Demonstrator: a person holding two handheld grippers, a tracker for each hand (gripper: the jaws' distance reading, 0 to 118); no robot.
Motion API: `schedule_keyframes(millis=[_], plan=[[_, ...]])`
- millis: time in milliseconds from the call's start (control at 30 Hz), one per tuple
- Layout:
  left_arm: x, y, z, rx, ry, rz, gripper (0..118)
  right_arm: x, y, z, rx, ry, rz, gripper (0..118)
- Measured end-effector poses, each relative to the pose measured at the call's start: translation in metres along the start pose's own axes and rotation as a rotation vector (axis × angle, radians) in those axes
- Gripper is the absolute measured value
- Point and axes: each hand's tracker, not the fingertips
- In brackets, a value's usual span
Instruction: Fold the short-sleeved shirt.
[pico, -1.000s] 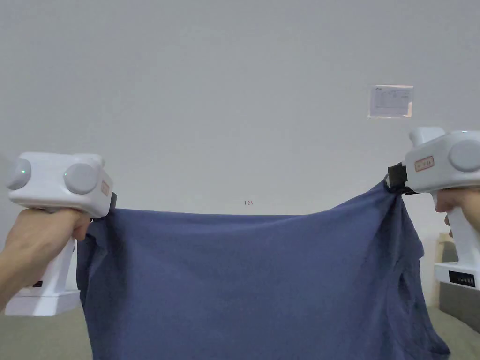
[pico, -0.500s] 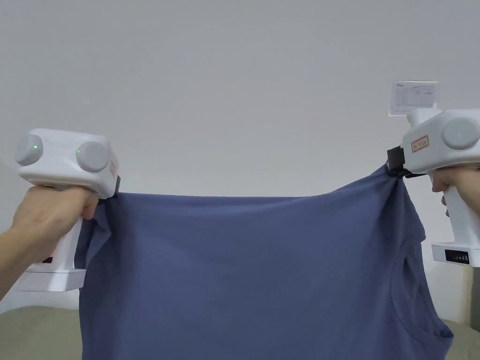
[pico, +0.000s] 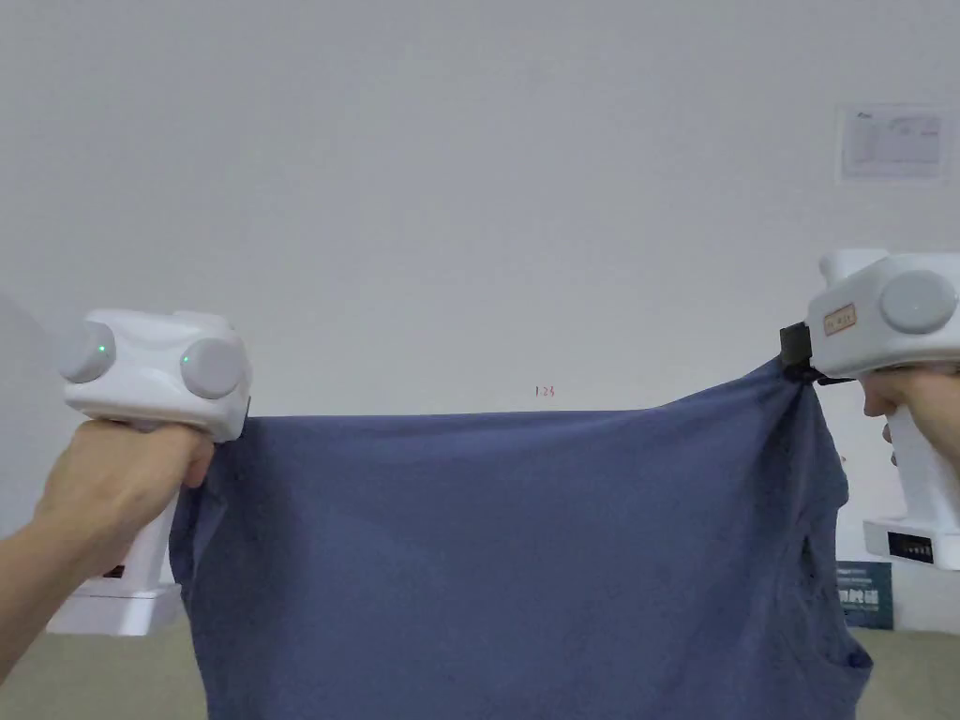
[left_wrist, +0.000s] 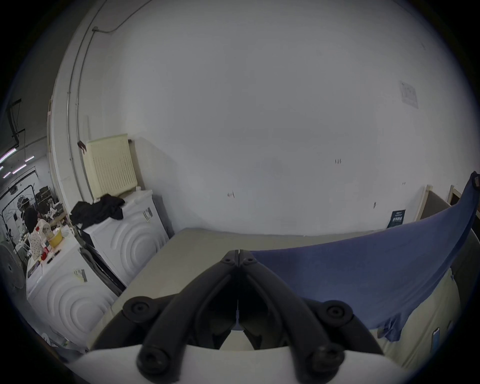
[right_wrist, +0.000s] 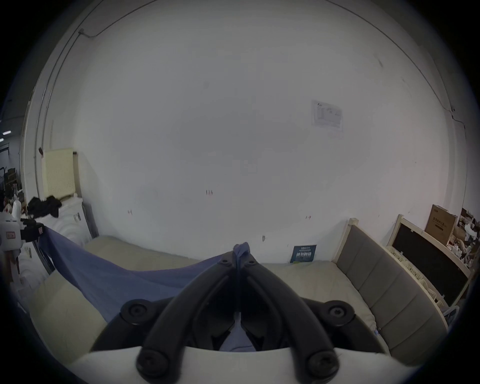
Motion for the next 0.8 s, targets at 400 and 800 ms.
schedule_keyframes(millis=[400,800], plan=[[-0.002,-0.198,-0.021,-0.229,-0.091,-0.052,0,-0.003,-0.221,0.033,-0.300,0.080,-0.005,3],[-0.055,-0.410,0.087,-0.457,-0.155,-0.078,0,0.009,-0.423,0.205,-0.524,0.137,-0.098,3]])
